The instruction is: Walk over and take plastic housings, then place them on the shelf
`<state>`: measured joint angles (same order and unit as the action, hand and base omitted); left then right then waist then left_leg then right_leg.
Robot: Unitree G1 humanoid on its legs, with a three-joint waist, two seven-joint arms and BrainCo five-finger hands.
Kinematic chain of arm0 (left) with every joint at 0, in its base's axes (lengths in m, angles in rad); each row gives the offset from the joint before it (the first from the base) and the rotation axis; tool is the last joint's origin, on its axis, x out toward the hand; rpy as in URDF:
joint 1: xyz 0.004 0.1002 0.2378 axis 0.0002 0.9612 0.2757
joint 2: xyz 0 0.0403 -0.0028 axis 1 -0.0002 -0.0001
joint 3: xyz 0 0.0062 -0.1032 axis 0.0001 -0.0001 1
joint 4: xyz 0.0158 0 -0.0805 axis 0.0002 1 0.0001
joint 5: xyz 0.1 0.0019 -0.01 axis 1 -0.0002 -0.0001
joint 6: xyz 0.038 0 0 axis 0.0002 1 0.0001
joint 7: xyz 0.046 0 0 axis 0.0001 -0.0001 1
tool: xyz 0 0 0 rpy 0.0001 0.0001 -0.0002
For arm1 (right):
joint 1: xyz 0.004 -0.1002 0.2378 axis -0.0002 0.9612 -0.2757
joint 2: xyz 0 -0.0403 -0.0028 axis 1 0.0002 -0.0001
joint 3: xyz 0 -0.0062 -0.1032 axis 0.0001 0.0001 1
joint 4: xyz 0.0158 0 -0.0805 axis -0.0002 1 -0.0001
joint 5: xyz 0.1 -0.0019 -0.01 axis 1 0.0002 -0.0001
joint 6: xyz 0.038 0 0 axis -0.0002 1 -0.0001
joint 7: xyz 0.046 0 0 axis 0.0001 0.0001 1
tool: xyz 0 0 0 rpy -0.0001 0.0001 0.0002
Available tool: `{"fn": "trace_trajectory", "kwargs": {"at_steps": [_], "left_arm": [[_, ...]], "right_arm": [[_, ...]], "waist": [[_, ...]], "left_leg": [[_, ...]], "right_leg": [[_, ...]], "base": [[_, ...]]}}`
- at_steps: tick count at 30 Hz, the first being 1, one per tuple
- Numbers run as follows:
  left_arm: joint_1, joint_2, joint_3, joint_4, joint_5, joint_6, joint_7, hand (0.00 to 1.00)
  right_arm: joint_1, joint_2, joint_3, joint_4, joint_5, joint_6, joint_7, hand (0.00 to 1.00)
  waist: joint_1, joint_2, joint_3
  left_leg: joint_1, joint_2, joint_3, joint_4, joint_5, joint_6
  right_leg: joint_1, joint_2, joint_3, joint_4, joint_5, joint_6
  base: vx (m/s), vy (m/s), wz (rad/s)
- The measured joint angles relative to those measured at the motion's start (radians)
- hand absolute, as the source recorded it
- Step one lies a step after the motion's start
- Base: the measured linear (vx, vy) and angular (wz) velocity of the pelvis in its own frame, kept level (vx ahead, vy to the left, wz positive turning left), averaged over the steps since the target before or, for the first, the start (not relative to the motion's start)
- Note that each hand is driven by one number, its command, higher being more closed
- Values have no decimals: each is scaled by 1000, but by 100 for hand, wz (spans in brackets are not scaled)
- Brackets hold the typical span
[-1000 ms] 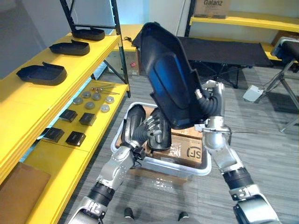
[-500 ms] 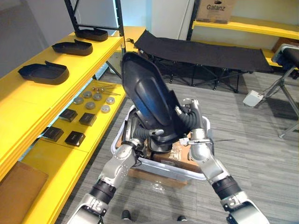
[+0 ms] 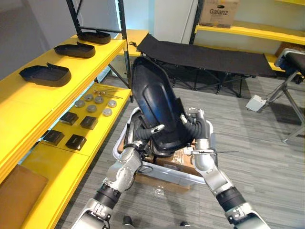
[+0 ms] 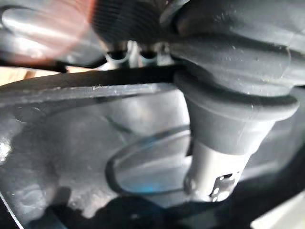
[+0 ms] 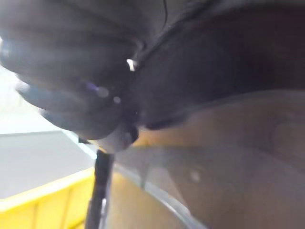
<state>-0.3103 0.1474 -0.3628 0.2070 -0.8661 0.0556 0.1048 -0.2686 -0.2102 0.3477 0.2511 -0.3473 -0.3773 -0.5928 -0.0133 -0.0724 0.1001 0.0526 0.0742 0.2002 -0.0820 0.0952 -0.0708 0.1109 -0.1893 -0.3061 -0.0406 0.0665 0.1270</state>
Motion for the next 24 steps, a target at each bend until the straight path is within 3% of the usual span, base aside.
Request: {"fn": "trace_trajectory", "kwargs": {"at_steps": [8,12,17,18,21,24], "left_arm": [[9,0,-10,11,-145,-11,3,100],[41,-11,-20,16,-256,-76,2,100],[43,-19,-37,16,-267,-130,2,100],[43,-26,-42,16,-264,-145,2,100],[44,-40,-41,16,-244,-165,2,100],[43,-40,-36,16,-179,-189,2,100]], "right_arm": [[9,1,19,-9,-2,-12,-21,100],[10,2,57,-22,-5,-18,-21,100],[16,5,57,-33,-5,-18,-22,100],[22,5,56,-41,-5,-18,-27,0],[36,4,56,-61,-3,-21,-35,0],[83,7,57,-78,2,-59,-35,0]], "waist": [[-1,-12,-8],[-1,-13,-8],[1,-19,-11],[1,-20,-12],[1,-20,-12],[1,-21,-12]], "left_leg": [[2,-1,-19,0,0,0],[1,0,-21,0,0,0],[0,0,-22,0,0,0],[0,0,-22,0,0,0],[0,0,-21,0,0,0],[1,2,-19,0,0,-1]], "right_leg": [[14,0,-21,-4,0,0],[15,-1,-22,-4,0,0],[15,-2,-23,-4,0,0],[15,-2,-23,-4,0,0],[14,-1,-23,-3,0,0],[13,-1,-21,-3,-1,-1]], "base": [[-7,1,6],[-6,1,1],[0,0,0],[0,0,0],[0,0,0],[0,0,0]]}}
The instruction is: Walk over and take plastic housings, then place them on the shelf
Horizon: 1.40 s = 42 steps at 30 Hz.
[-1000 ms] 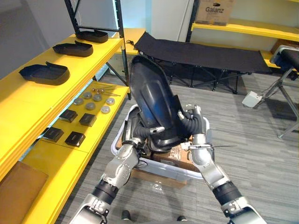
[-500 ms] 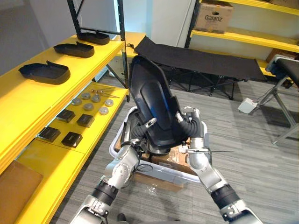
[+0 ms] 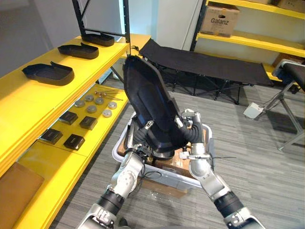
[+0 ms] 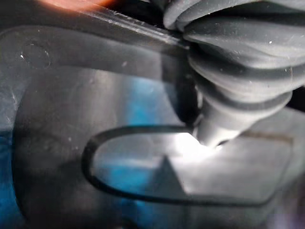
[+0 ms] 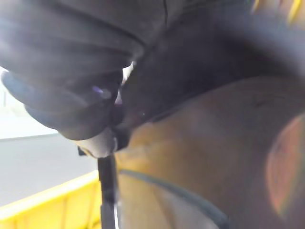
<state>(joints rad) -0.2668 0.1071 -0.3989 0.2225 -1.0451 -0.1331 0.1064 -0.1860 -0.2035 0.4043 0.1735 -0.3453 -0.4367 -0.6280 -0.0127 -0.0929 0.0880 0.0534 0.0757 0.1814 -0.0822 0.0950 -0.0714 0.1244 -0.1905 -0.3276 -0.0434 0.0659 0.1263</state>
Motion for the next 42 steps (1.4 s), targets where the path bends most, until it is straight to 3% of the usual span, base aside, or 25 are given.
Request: {"fn": "trace_trajectory", "kwargs": {"at_steps": [4,8,10,11,15,18,20,21,23,27,28,30,32,34,36,39,42], "left_arm": [[0,-5,40,-10,60,-21,3,100],[23,-16,95,-148,385,-50,89,100],[27,-57,142,-209,605,-87,157,100],[30,-65,154,-216,655,-97,172,100],[96,-76,241,-206,921,-111,286,100],[172,-70,302,-192,1105,-105,372,100],[213,-52,334,-178,1213,-100,424,100],[239,-33,363,-168,1314,-85,467,100],[267,-14,393,-166,1402,-76,492,100],[309,4,457,-166,1442,-78,512,100],[332,5,479,-166,1401,-87,512,100],[352,3,494,-167,1363,-95,512,100],[398,-2,507,-194,1304,-109,508,100],[417,-19,503,-237,1289,-114,495,100],[430,-35,506,-266,1288,-127,471,100],[492,-38,525,-312,1276,-129,450,100],[577,-45,588,-365,1237,-129,418,100]], "right_arm": [[43,2,18,0,19,-1,0,0],[88,36,17,-17,43,20,-1,0],[117,47,7,-54,76,26,12,0],[119,50,6,-63,96,26,24,0],[142,65,-47,-120,257,15,128,0],[159,67,-87,-124,409,-31,227,0],[183,67,-119,-134,524,-70,326,0],[199,68,-148,-152,629,-85,410,0],[225,69,-200,-176,742,-99,499,0],[301,71,-368,-194,855,-94,588,0],[339,71,-434,-189,887,-61,632,0],[368,71,-470,-170,892,-42,659,0],[410,75,-480,-120,926,3,732,0],[441,100,-477,-84,964,27,782,0],[452,105,-464,-34,959,31,780,0],[435,110,-460,26,948,18,781,0],[378,108,-456,62,909,11,782,0]], "waist": [[1,-2,0],[1,-3,0],[1,-2,0],[1,-2,0],[-3,1,0],[-3,2,0],[0,5,-1],[0,9,-1],[0,15,-4],[-3,36,-17],[-5,47,-21],[-7,56,-23],[-11,70,-22],[-19,83,-19],[-23,85,-19],[29,91,-15],[58,109,-1]], "left_leg": [[1,1,9,0,0,0],[1,0,26,-5,0,0],[2,0,29,-5,0,0],[3,1,34,-5,0,0],[6,2,42,-6,0,0],[3,1,42,-6,-1,0],[-3,1,42,-6,-1,0],[-4,1,43,-6,-1,0],[-6,0,44,-6,-1,0],[-17,-1,42,-6,-1,0],[-20,-1,37,-6,-1,0],[-21,-1,29,-6,-1,0],[-28,-1,-1,-6,-1,0],[-62,-5,-93,-6,4,-4],[-85,-17,-199,-6,22,0],[-92,-30,-299,-4,46,-14],[-109,-42,-366,-1,70,-15]], "right_leg": [[-2,0,4,0,-1,-2],[-23,0,15,16,-9,-12],[-27,1,21,19,-9,-13],[-30,1,26,20,-9,-13],[-37,0,32,31,-11,-14],[-39,-1,32,32,-12,-14],[-45,-1,32,32,-12,-14],[-48,-1,33,33,-11,-15],[-49,-1,35,32,-11,-15],[-56,-1,36,28,-11,-15],[-56,-1,34,26,-12,-14],[-53,-1,30,27,-15,-13],[-51,0,16,49,-37,-8],[-52,12,16,104,-102,-3],[-46,40,48,149,-172,-12],[-6,39,-43,197,-203,-21],[16,37,-116,237,-242,-28]], "base": [[-6,3,-5],[-15,11,-12],[-10,6,-6],[-16,9,-14],[-8,4,-5],[-5,3,1],[0,0,0],[0,0,0],[0,0,0],[3,2,2],[16,3,4],[18,-4,10],[10,-19,34],[-9,-52,101],[15,-109,162],[39,-73,107],[-12,-105,94]]}}
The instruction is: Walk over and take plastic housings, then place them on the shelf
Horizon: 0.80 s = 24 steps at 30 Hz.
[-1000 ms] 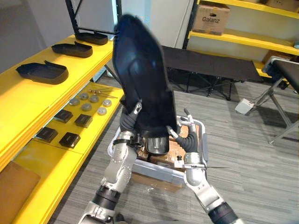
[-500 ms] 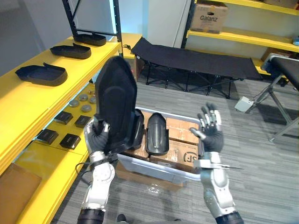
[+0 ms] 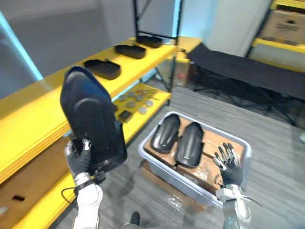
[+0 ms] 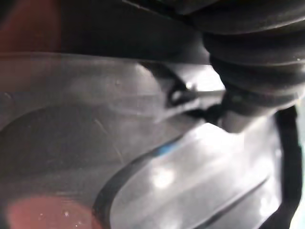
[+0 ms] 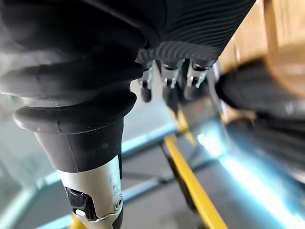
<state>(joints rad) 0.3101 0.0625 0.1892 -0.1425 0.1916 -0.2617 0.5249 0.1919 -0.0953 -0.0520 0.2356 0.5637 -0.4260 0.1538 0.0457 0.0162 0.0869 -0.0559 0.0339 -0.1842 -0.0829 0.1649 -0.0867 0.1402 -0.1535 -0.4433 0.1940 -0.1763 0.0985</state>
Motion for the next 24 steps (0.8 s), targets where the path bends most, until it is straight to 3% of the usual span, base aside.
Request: {"fn": "trace_trajectory", "kwargs": {"at_steps": [1,2,3,5,6,8,11,12,14,17,20,22,23,24], "left_arm": [[15,-6,9,-12,-8,0,-16,100],[32,-15,27,-33,-29,0,-44,100],[38,-19,26,-40,-39,-5,-89,100],[21,-21,0,-40,-64,-25,-178,100],[21,-23,-26,-40,-75,-37,-228,100],[26,-26,-57,-39,-77,-38,-273,100],[30,-27,-71,-41,-83,-37,-313,100],[40,-26,-76,-42,-108,-37,-318,100],[41,-20,-74,-43,-121,-34,-325,100],[29,4,-75,-51,-149,-31,-345,100],[20,11,-72,-53,-153,-21,-360,100],[10,11,-70,-52,-149,-17,-378,100],[-5,11,-71,-52,-147,-18,-392,100],[-15,12,-63,-53,-147,-18,-404,100]], "right_arm": [[-10,0,1,4,-7,0,-2,0],[-19,2,-6,8,-30,-1,-3,0],[-16,1,-10,6,-51,-1,-23,0],[-18,-12,-40,6,-71,-1,-60,0],[-24,-21,-62,5,-81,-1,-87,0],[-37,-30,-84,7,-90,-2,-95,0],[-34,-28,-93,10,-108,-2,-89,0],[-31,-24,-92,10,-107,-2,-87,0],[-36,-14,-92,8,-107,-2,-80,0],[-47,10,-91,8,-110,-1,-68,0],[-57,35,-92,6,-131,0,-72,0],[-65,43,-92,2,-147,0,-83,0],[-61,44,-94,-1,-147,0,-91,0],[-60,49,-97,-2,-148,0,-92,0]], "waist": [[0,4,2],[1,9,17],[-9,4,25],[-27,10,49],[-24,26,57],[-18,37,63],[-17,67,64],[-17,66,65],[-14,48,77],[-16,23,99],[8,-6,122],[8,-17,126],[0,-20,128],[-1,-23,130]], "left_leg": [[-11,-3,0,0,5,8],[-21,-4,44,-5,-16,78],[-34,7,171,1,-66,152],[-65,39,363,57,-115,210],[-87,67,466,95,-136,190],[-111,84,558,140,-149,154],[-102,83,575,182,-87,131],[-104,80,580,205,-55,117],[-129,68,585,272,-85,114],[-196,75,581,405,-169,119],[-218,74,574,526,-279,124],[-222,44,566,558,-332,128],[-221,15,548,551,-340,141],[-200,-7,535,521,-343,146]], "right_leg": [[5,-2,-25,9,-8,-2],[29,-7,-88,15,-18,-2],[67,-16,-170,2,-17,0],[111,-19,-254,-8,-17,1],[135,-20,-302,-15,-21,5],[142,-47,-333,-19,-50,13],[140,-81,-315,50,-90,41],[139,-98,-302,75,-101,56],[133,-133,-295,98,-100,68],[124,-153,-290,120,-97,79],[166,-172,-294,122,-100,76],[169,-216,-287,191,-97,60],[122,-260,-239,314,-63,5],[54,-294,-151,443,10,-98]], "base": [[-58,-67,98],[-56,-75,162],[-47,-67,184],[-65,-17,202],[-75,26,171],[-33,81,90],[59,98,16],[119,94,-17],[135,101,-6],[120,104,14],[145,137,13],[142,151,38],[225,257,65],[230,254,66]]}}
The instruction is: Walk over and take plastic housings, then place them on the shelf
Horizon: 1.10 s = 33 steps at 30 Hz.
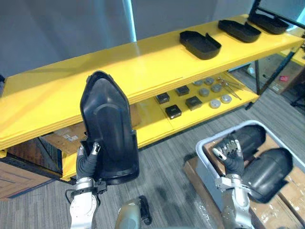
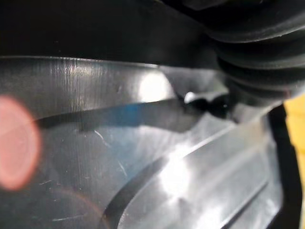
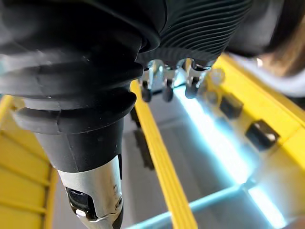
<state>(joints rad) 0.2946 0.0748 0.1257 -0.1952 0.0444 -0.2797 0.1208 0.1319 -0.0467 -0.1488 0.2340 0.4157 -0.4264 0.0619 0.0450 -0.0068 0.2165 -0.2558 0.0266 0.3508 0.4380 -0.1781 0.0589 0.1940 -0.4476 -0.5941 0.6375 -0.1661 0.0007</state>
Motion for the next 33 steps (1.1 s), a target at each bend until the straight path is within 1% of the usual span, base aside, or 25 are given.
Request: {"fn": "trace_trajectory", "kwargs": {"at_steps": [1,2,3,4,5,6,8,9,10,11,12,13,14,15,16,17,18,19,21,24,25,27,30,31,33], "left_arm": [[-2,0,9,0,1,0,-7,100],[-6,10,22,-1,4,0,-7,100],[-13,24,23,0,4,0,-6,100],[-22,34,22,-1,4,0,-5,100],[-27,39,22,-1,4,-1,-6,100],[-37,45,17,-2,4,-1,-6,100],[-58,49,4,-2,4,-1,-8,100],[-71,54,0,-1,4,0,-10,100],[-86,66,-3,-1,4,0,-15,100],[-91,72,-4,-1,4,0,-16,100],[-100,76,-11,-2,4,0,-16,100],[-99,76,-12,-3,3,0,-15,100],[-99,80,-11,-4,3,0,-14,100],[-97,86,-9,-8,4,1,-14,100],[-88,61,-12,-14,4,6,-14,100],[-78,48,-14,-29,4,8,-16,100],[-74,28,-14,-36,3,8,-20,100],[-74,19,-14,-36,3,8,-22,100],[-74,-8,-9,-39,-1,8,-32,100],[-73,-10,-2,-66,-36,0,-58,100],[-74,-10,16,-87,-39,-15,-63,100],[-74,-5,45,-120,-47,-41,-65,100],[-94,-2,53,-139,-47,-71,-66,100],[-109,1,49,-142,-46,-85,-66,100],[-118,6,47,-148,-47,-90,-65,100]], "right_arm": [[0,2,0,0,-3,0,1,0],[3,14,0,-3,-20,0,4,0],[16,21,0,-24,-46,-1,5,0],[35,22,-1,-55,-62,-3,10,0],[51,22,-4,-78,-72,-5,16,0],[94,22,-27,-134,-78,-11,42,0],[130,21,-70,-178,-76,-15,65,0],[138,17,-95,-184,-75,-21,72,0],[143,14,-126,-186,-72,-32,72,0],[144,12,-137,-187,-67,-33,72,0],[142,9,-156,-187,-62,-34,72,0],[137,7,-152,-189,-57,-34,71,0],[135,7,-146,-190,-57,-34,70,0],[129,1,-136,-193,-57,-34,69,0],[110,-22,-132,-191,-58,-33,63,0],[84,-37,-131,-194,-60,-33,58,0],[55,-60,-136,-199,-63,-33,44,0],[44,-70,-142,-199,-65,-33,38,0],[31,-80,-180,-199,-76,-33,-9,0],[42,-75,-223,-216,-80,-32,-63,0],[51,-67,-238,-243,-84,-33,-81,0],[70,-47,-245,-313,-89,-33,-95,0],[101,-12,-244,-394,-96,-38,-100,0],[115,3,-244,-420,-99,-39,-99,0],[125,26,-240,-442,-114,-39,-94,0]], "waist": [[-3,-2,1],[-10,-5,3],[-20,-5,4],[-32,-2,6],[-38,-2,6],[-49,2,7],[-65,3,6],[-70,2,6],[-81,1,5],[-89,0,5],[-91,-6,1],[-87,-23,-9],[-86,-38,-18],[-84,-53,-31],[-65,-23,-43],[-55,-11,-49],[-56,5,-50],[-56,15,-48],[-60,34,-48],[-65,39,-48],[-72,38,-48],[-89,40,-47],[-92,50,-43],[-101,53,-42],[-117,56,-40]], "left_leg": [[16,-15,-15,-21,-1,1],[57,-30,-52,-68,0,5],[91,-43,-96,-117,11,22],[118,-51,-134,-153,18,33],[135,-57,-155,-176,21,37],[173,-67,-204,-211,29,34],[194,-75,-266,-219,24,22],[203,-73,-296,-217,20,10],[217,-68,-341,-210,14,-1],[222,-64,-356,-200,11,-7],[236,-56,-369,-177,0,-26],[248,-50,-367,-149,-22,-59],[249,-50,-364,-131,-36,-81],[251,-47,-354,-105,-69,-100],[256,3,-337,-94,-94,-113],[258,23,-331,-98,-98,-119],[267,42,-309,-119,-98,-121],[275,49,-299,-133,-96,-123],[313,56,-282,-174,-85,-140],[345,55,-252,-189,-82,-144],[344,49,-245,-190,-82,-144],[351,37,-227,-201,-82,-143],[374,30,-195,-229,-81,-143],[378,29,-186,-239,-81,-142],[379,29,-175,-244,-77,-135]], "right_leg": [[-29,-6,53,56,59,-36],[-90,15,173,153,85,-1],[-145,87,257,207,-5,39],[-181,142,289,210,-58,37],[-203,174,297,201,-85,30],[-255,227,297,147,-123,12],[-326,262,327,51,-129,2],[-360,278,370,-3,-125,5],[-388,294,436,-64,-113,22],[-393,296,460,-92,-106,33],[-388,299,499,-159,-80,65],[-364,297,521,-272,9,75],[-348,292,523,-337,101,64],[-328,286,518,-381,180,99],[-288,326,511,-435,175,101],[-275,346,512,-471,177,99],[-258,363,511,-508,180,94],[-254,370,511,-516,182,91],[-238,380,514,-529,177,79],[-222,380,520,-533,176,78],[-224,375,520,-537,176,78],[-226,365,522,-548,176,78],[-225,363,542,-563,180,84],[-226,363,543,-565,180,84],[-228,363,544,-566,180,84]], "base": [[281,235,62],[266,141,74],[279,121,95],[275,72,89],[303,45,105],[306,30,94],[324,-10,112],[409,-61,126],[355,-84,103],[356,-140,111],[356,-188,91],[351,-210,77],[351,-270,56],[354,-290,28],[387,-328,4],[336,-262,-17],[191,-156,-17],[183,-111,-12],[142,-67,-18],[83,-1,-23],[18,34,-16],[1,40,-19],[-18,34,-31],[-31,18,-14],[-35,-4,-7]]}}
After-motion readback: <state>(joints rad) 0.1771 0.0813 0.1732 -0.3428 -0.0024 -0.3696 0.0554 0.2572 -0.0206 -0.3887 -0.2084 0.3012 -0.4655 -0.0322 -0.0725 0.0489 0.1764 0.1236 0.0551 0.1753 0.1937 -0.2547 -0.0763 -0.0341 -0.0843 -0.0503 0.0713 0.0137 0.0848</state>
